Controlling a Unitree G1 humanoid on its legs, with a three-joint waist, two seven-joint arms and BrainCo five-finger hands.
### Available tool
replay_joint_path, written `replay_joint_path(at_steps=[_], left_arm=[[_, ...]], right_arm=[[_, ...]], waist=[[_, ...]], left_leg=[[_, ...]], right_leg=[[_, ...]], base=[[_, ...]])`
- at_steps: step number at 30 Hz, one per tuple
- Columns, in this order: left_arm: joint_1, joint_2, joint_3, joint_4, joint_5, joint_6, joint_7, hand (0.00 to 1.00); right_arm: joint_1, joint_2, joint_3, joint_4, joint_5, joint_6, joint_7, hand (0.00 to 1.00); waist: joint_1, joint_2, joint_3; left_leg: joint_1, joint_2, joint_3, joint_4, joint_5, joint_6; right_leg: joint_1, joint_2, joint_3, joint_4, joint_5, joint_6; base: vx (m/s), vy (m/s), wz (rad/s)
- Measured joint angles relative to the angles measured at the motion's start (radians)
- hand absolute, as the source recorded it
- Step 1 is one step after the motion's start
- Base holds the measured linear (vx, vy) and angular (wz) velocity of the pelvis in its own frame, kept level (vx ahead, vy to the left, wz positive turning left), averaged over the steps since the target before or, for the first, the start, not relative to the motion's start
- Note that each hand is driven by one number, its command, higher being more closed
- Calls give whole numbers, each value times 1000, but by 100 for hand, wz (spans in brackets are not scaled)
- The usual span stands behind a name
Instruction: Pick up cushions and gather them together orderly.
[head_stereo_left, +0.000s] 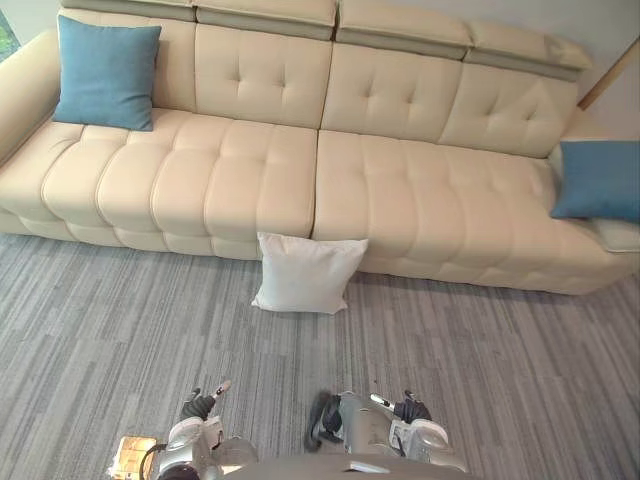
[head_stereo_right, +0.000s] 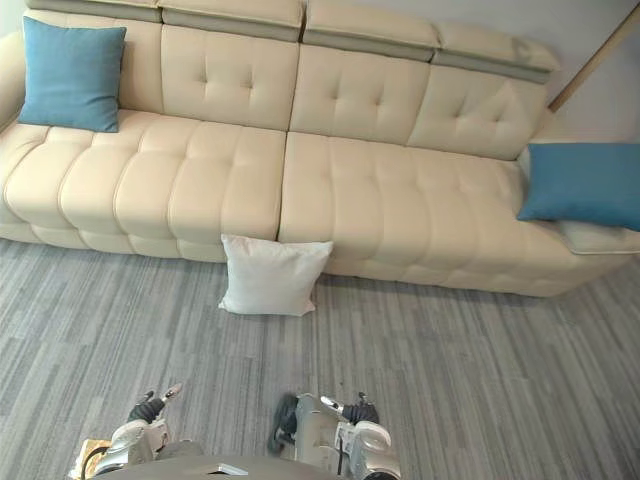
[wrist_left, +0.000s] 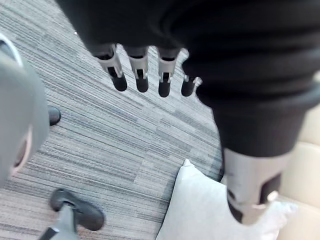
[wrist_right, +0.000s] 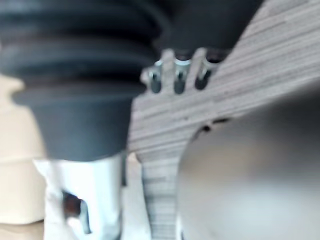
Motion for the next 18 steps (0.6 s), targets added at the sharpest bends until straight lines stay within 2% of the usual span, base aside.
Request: replay_joint_path(at_steps=[1,2,4,6,8,9,10,11,12,13,14,15,18], left_arm=[[1,0,0,-14,-1,0,-4,0],[1,0,-1,-15,-1,0,-5,0],[0,-2,-4,-33,0,1,-7,0],[-2,-7,-4,-34,0,0,-7,0],[-6,-8,-6,-35,0,0,-7,0],[-7,-8,-7,-40,1,-2,-7,0],[-7,-8,-7,-40,1,-2,-7,0],[-8,-10,-10,-40,0,-2,-6,0],[-6,-15,-13,-28,0,-3,-7,0],[-7,-17,-12,-27,-2,-3,-8,0],[-5,4,-9,-25,-2,-4,-6,0],[-3,18,-5,-20,-2,-4,-7,0],[-3,27,-1,-7,-2,-3,-7,0]], right_arm=[[6,0,2,0,0,3,-1,0],[6,-1,2,0,0,3,-1,0],[9,-2,2,6,0,12,-2,0],[12,-4,-4,6,0,13,-3,0],[7,-3,-5,6,0,16,-6,0],[7,0,-5,7,0,22,-9,0],[7,0,-5,7,0,23,-10,0],[6,2,-4,7,0,24,-16,0],[6,-1,-1,3,0,22,-16,0],[2,1,-2,7,0,21,-16,0],[2,19,7,6,-1,19,-16,0],[4,33,18,6,-1,19,-16,0],[7,39,28,8,-1,18,-16,0]], waist=[[1,-4,2],[1,-4,3],[6,-12,5],[10,-10,4],[15,-13,5],[17,-20,9],[18,-21,10],[25,-20,9],[28,-4,-1],[30,-2,-3],[31,-40,-14],[29,-64,-23],[31,-75,-32]], left_leg=[[-54,25,13,124,1,-2],[-64,30,18,138,1,-2],[-125,44,72,141,-12,21],[-153,37,117,-5,-31,47],[-153,14,119,-156,-46,41],[-155,-22,110,-303,-46,40],[-155,-25,110,-314,-45,39],[-153,-69,77,-457,-12,46],[-150,-83,54,-542,101,60],[-151,-86,52,-535,93,42],[-132,-114,77,-554,94,46],[-128,-129,97,-553,87,57],[-117,-146,121,-544,66,83]], right_leg=[[45,12,8,-14,-18,-4],[54,14,10,-21,-19,-3],[119,20,40,-75,-20,1],[164,15,64,-123,-9,15],[190,4,70,-135,-7,19],[203,-14,82,-139,-4,23],[203,-16,83,-139,-4,23],[210,-28,99,-146,5,40],[216,-18,119,-163,10,68],[218,-19,128,-165,9,77],[227,-41,163,-196,15,112],[226,-61,178,-208,25,126],[232,-77,195,-227,50,136]], base=[[383,-138,-26],[302,-84,-26],[235,-13,-32],[282,45,-32],[251,110,-14],[222,148,-6],[173,194,-20],[133,233,-33],[124,256,-39],[138,243,-40],[150,294,-35],[127,230,-31],[27,190,-14]])
